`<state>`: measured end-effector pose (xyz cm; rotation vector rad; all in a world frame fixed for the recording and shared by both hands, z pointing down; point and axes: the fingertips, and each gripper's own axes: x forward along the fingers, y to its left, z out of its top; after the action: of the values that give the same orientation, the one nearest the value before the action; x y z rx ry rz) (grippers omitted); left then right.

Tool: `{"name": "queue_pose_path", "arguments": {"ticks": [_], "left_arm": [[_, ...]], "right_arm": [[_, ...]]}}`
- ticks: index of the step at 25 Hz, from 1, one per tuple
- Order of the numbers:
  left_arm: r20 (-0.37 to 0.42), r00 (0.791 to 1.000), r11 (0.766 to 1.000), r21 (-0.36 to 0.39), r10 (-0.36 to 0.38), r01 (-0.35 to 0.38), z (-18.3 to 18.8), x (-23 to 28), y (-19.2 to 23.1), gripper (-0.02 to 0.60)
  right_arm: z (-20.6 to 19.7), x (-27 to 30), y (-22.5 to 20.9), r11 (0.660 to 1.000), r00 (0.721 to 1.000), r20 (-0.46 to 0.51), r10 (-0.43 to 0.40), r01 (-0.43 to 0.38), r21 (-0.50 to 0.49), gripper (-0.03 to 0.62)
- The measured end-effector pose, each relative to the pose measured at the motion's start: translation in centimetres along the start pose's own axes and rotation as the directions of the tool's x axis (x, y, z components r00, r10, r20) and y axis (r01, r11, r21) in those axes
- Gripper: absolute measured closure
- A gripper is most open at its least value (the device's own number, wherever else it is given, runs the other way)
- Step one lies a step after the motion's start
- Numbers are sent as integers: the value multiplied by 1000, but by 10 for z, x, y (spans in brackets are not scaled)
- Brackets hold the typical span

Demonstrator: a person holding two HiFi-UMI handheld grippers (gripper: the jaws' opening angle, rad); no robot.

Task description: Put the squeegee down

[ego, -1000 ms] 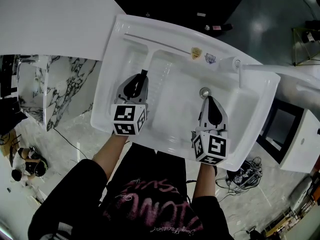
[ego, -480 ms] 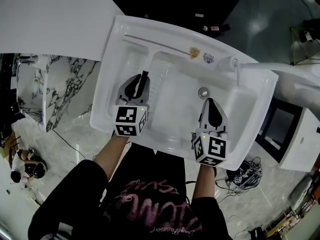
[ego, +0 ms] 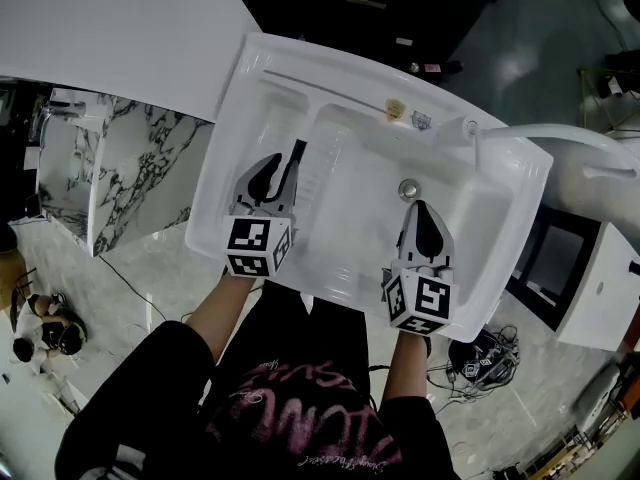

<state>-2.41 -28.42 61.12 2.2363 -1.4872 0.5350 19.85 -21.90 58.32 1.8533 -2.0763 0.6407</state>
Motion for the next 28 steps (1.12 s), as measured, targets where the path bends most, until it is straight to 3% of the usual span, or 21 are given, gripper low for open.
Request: {"name": "queue_pose_path", "arguments": {"ticks": [12,17,28], "left_arm": [[65,998,1000,-16,15,-14,14,-49,6,543],[83,996,998,-57,22,-17,18,-69,11,564],[139,990,1000,4,-22,22,44,-99,1,572]], "right_arm": [[18,-32,27,999,998,57,15,-13,-35,572],[33,-47,35,999,995,95,18,-14,-41,572],[57,-72,47,997,990,144,1,11,-78,574]]}}
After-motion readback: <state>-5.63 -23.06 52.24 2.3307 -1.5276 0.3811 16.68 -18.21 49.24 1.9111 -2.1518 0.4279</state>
